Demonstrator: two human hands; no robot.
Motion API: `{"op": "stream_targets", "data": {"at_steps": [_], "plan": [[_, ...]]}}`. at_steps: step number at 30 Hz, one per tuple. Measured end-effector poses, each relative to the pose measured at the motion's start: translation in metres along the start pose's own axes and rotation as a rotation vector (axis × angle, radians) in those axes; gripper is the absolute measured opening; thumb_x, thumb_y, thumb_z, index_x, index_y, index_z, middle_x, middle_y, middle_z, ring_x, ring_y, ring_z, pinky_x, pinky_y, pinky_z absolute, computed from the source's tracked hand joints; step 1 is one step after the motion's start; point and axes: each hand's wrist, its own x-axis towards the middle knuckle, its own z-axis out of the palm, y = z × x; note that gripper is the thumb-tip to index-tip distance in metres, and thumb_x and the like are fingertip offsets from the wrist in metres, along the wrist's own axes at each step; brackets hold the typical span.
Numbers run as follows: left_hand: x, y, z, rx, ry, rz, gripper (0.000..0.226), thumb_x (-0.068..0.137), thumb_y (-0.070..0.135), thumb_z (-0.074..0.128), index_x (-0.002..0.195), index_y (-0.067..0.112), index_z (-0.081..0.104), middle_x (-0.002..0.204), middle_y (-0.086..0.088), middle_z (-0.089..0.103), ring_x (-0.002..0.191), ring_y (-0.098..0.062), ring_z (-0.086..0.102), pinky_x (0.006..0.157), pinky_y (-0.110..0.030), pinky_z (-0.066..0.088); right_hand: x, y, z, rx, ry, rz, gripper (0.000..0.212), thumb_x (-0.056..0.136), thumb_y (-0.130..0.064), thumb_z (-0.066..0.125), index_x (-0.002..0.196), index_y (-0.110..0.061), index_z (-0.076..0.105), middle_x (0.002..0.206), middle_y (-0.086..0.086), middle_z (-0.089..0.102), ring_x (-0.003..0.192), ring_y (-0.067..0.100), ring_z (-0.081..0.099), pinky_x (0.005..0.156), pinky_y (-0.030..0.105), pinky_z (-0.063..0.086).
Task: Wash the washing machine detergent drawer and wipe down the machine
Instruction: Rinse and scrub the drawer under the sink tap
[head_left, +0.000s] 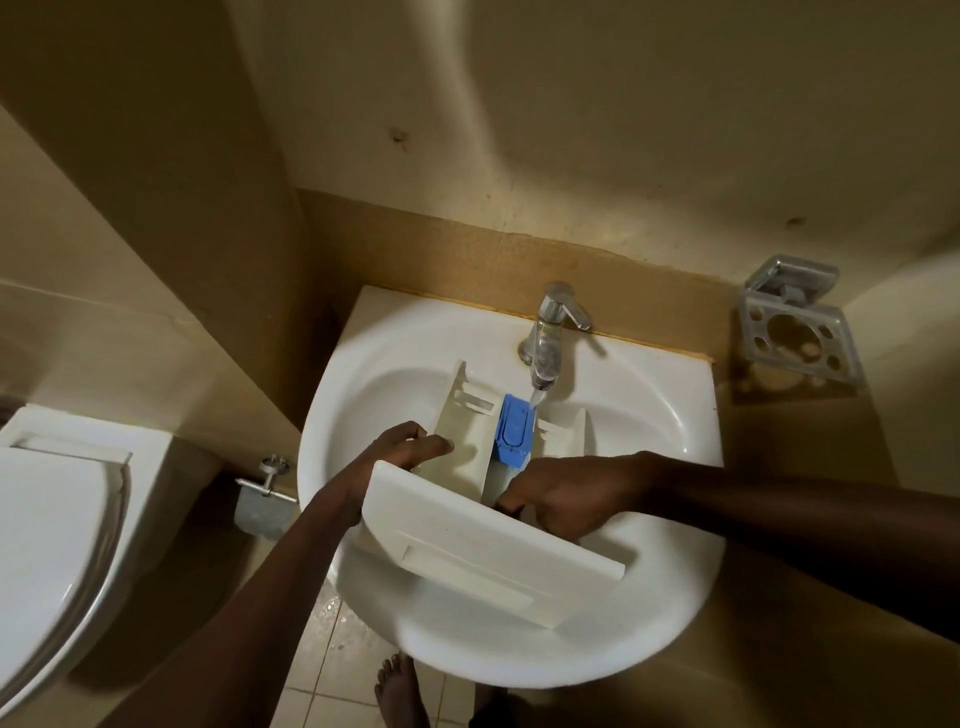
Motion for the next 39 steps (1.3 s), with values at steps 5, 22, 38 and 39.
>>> {"op": "stream_targets", "data": {"at_steps": [5,22,38,39], "plan": [[-0.002,0.002,-0.003,-0.008,-0.027,0.007,0.028,0.085,0.039,0.07,0.081,0.033,0.043,0.082,0.011,0.043,0.072,-0.011,0.046,0.067,-0.027,0.043,0.012,0.014,0.007,-0.707,0.312,-0.055,0.033,0.084,-0.009,0.048,0.106,-0.023,0.068,0.093,0.002,0.066,0.092,0.027,0.056,0.079,0.045,0.026],[-0.004,0.007,-0.014,-0.035,-0.077,-0.072,0.035,0.082,0.046,0.073,0.089,0.017,0.053,0.087,-0.005,0.056,0.076,-0.023,0.057,0.072,-0.03,0.046,0.018,0.048,-0.008,2.143,0.826,0.191,0.024,0.09,0.007,0.04,0.102,0.007,0.061,0.097,0.02,0.069,0.094,0.029,0.069,0.083,0.031,0.058],[-0.013,0.01,-0.01,-0.057,-0.095,-0.019,0.032,0.076,0.052,0.073,0.086,0.03,0.053,0.088,0.002,0.055,0.085,-0.022,0.057,0.087,-0.038,0.049,0.021,-0.018,-0.014,1.393,0.266,0.392,0.042,0.096,-0.025,0.042,0.11,0.006,0.067,0.094,0.016,0.069,0.088,0.024,0.064,0.085,0.029,0.054],[-0.011,0.008,-0.009,-0.068,-0.085,-0.01,0.029,0.078,0.05,0.072,0.082,0.033,0.048,0.083,0.011,0.046,0.077,-0.011,0.05,0.077,-0.029,0.045,0.023,-0.024,-0.014,1.296,0.228,0.404,0.048,0.097,-0.037,0.042,0.11,0.002,0.068,0.101,0.014,0.068,0.093,0.023,0.062,0.089,0.029,0.051]]}}
